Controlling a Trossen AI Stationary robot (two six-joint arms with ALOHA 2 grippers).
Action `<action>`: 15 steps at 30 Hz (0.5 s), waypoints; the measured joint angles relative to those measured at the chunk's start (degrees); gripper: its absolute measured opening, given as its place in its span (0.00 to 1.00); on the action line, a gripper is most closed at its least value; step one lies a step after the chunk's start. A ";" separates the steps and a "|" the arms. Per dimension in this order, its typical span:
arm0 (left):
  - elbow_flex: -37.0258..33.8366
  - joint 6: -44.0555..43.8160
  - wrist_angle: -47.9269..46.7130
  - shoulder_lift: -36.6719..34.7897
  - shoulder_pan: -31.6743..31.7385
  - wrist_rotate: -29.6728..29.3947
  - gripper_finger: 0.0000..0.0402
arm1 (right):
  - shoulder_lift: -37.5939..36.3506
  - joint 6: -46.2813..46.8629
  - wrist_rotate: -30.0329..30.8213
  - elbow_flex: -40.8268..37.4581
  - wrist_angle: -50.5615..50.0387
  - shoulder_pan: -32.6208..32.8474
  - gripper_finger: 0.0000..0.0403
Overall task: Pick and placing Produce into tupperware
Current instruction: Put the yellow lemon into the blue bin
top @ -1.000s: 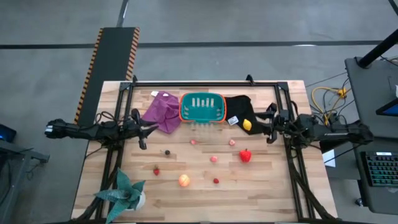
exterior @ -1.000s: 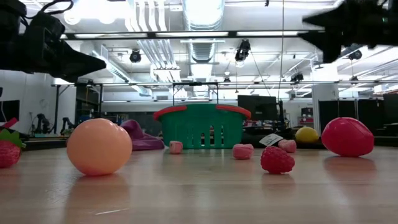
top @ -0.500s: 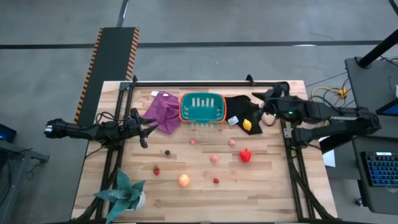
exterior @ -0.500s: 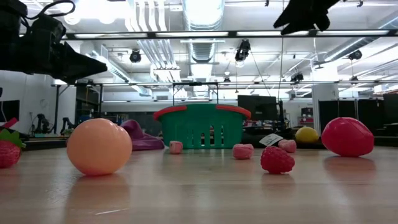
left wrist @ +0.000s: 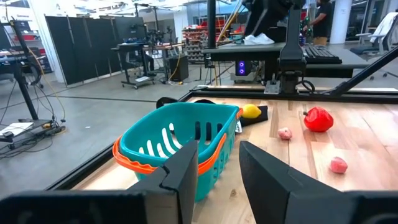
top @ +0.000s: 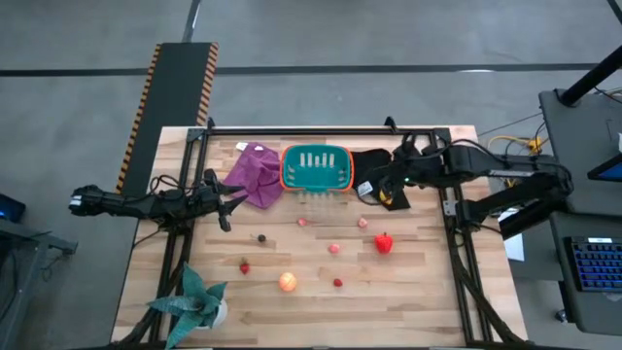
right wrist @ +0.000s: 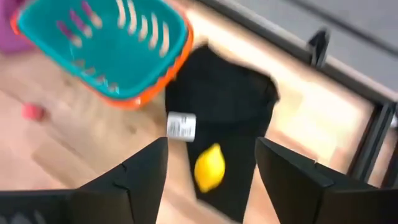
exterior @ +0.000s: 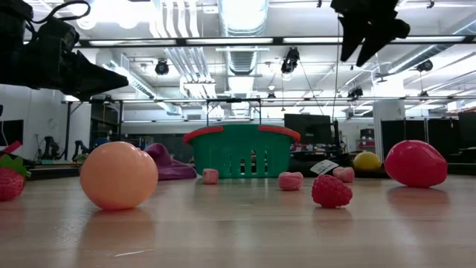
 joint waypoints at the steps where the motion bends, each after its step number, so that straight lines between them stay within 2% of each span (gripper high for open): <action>1: 0.00 0.00 0.00 -0.01 0.00 0.00 0.26 | 0.64 0.55 -1.10 0.13 -0.72 0.00 0.61; 10: 0.00 -0.02 -0.02 0.41 0.00 0.07 0.26 | 3.00 1.32 -1.87 -5.82 -1.14 -1.24 0.77; 15: 0.00 -0.02 -0.02 0.49 0.00 0.15 0.26 | 1.29 1.32 -1.74 -14.12 6.39 -2.97 0.82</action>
